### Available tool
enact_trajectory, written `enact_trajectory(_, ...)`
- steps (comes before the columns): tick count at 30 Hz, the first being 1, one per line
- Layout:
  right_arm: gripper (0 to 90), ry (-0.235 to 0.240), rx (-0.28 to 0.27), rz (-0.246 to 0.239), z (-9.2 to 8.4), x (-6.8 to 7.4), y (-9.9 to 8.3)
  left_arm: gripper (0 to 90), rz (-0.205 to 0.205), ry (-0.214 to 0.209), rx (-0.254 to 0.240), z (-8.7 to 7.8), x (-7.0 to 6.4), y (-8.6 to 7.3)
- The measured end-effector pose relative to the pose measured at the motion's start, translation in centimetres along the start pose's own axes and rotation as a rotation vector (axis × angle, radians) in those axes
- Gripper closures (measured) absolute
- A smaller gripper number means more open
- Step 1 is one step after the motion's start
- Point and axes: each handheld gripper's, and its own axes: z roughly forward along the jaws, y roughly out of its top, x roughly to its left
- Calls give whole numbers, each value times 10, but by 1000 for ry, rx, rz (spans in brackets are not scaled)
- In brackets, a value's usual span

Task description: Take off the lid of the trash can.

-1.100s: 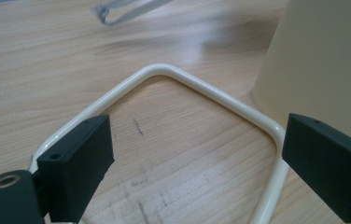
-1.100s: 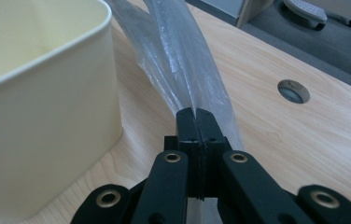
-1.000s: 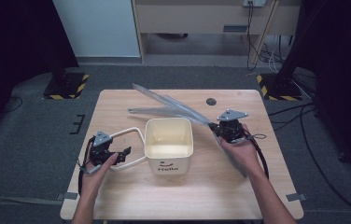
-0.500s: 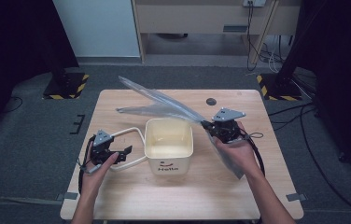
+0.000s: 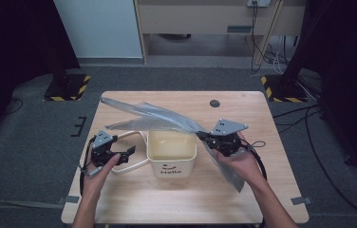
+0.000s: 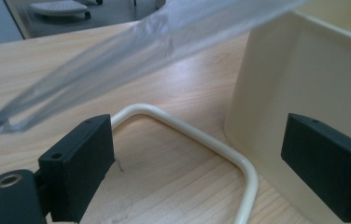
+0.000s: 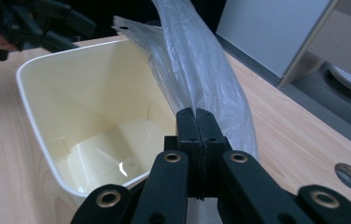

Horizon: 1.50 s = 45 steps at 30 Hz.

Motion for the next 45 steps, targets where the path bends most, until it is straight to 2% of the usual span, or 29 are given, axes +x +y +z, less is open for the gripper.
enact_trajectory(11,900,36,23,-42,2,6,-8,86,14,-21,11,6,-7,2)
enact_trajectory(18,900,44,29,-60,0,7,-11,86,21,-32,-2,6,-11,8)
enact_trajectory(24,900,53,27,-72,-8,5,-14,86,5,-48,-33,2,-13,20)
enact_trajectory(28,900,47,22,-96,-13,5,-16,84,-2,-65,-44,3,-13,31)
enact_trajectory(34,900,65,19,-136,-20,8,-19,81,-13,-101,-81,5,-15,51)
enact_trajectory(38,900,72,19,-148,-23,7,-20,79,-27,-123,-101,6,-14,58)
enact_trajectory(45,900,78,27,-169,-26,8,-23,79,-30,-130,-123,3,-11,66)
